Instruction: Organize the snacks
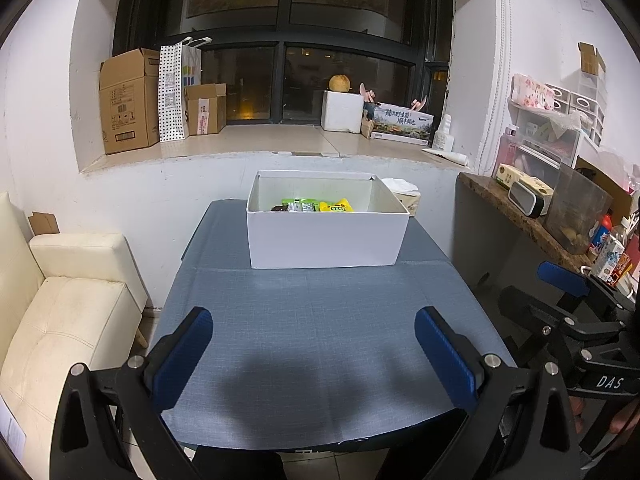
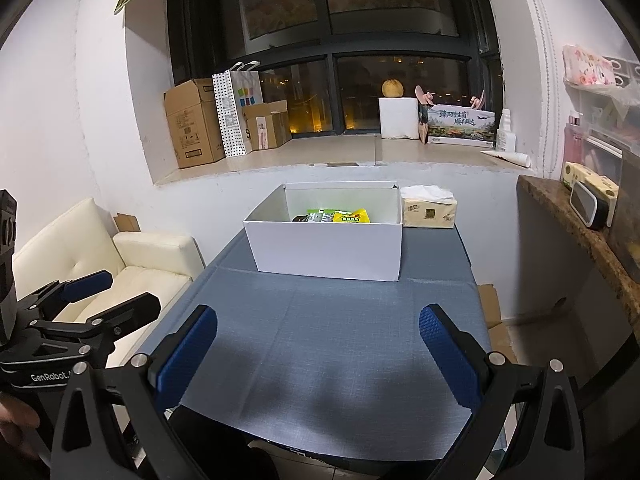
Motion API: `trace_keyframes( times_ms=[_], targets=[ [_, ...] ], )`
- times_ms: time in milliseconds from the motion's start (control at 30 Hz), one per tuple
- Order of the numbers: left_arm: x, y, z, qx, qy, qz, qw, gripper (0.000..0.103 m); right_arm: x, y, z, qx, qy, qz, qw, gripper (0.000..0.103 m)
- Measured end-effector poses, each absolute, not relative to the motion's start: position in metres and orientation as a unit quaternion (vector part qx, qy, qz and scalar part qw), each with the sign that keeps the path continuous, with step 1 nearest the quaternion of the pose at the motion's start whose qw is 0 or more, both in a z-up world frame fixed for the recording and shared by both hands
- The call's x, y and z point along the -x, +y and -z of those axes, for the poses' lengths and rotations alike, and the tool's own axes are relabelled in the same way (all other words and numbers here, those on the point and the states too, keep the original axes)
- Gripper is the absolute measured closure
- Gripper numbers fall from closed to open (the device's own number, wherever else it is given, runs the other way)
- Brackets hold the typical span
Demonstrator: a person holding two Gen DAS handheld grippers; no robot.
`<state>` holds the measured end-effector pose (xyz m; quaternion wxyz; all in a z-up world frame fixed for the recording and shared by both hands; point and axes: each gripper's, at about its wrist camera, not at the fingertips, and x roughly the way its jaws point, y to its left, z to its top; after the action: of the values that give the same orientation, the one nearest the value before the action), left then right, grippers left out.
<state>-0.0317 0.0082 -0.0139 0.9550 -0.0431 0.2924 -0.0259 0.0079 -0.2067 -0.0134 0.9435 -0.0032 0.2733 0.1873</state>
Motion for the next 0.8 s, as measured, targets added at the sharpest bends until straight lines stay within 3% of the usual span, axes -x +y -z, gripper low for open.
trace_keyframes(
  times_ms=[800],
  targets=[
    [0.0322, 0.0104, 0.016, 0.043, 0.296, 0.024, 0.954, 0.0, -0.0041, -0.205, 0.0143, 0.005, 0.275, -0.188, 0.943, 0.0]
  ],
)
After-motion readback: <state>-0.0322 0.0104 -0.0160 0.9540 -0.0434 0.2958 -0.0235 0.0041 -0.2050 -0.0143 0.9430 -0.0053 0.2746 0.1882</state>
